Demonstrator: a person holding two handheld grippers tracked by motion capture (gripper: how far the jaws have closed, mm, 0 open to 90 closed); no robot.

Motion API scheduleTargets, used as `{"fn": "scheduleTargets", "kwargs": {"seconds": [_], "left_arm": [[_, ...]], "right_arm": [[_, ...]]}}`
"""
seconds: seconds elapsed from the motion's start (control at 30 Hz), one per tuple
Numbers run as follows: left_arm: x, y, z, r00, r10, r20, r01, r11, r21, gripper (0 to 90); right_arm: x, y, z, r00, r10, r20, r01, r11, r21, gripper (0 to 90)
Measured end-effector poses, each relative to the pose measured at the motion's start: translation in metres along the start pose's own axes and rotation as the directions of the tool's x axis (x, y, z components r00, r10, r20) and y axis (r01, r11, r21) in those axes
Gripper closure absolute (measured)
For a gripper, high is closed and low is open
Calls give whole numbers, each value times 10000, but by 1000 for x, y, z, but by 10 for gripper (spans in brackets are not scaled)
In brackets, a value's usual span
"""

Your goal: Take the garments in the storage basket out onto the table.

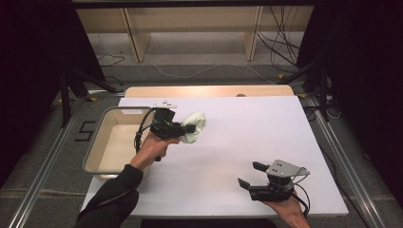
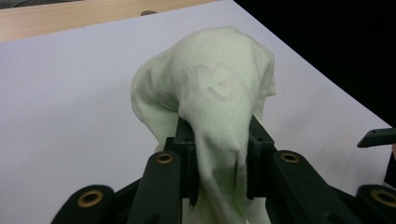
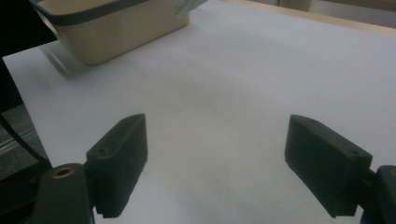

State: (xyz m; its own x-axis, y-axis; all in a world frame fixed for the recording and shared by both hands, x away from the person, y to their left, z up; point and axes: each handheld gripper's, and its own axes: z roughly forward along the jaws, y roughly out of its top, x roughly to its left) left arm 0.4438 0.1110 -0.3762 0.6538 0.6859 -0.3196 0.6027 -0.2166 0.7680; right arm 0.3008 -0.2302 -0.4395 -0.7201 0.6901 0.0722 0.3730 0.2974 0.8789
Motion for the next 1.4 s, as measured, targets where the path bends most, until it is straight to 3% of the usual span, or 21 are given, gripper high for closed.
{"fn": "scheduleTargets", "kwargs": {"seconds": [0.87, 1.4], "left_arm": [[-10, -19, 62, 9996, 234, 148, -247, 9954, 930, 716], [-12, -28, 89, 9987, 457, -244, -422, 9908, 1283, 705]], "right_arm": [[0, 0, 2, 10000, 30, -87, -30, 10000, 25, 221], [1, 0, 1, 10000, 33, -87, -33, 10000, 53, 220]]}}
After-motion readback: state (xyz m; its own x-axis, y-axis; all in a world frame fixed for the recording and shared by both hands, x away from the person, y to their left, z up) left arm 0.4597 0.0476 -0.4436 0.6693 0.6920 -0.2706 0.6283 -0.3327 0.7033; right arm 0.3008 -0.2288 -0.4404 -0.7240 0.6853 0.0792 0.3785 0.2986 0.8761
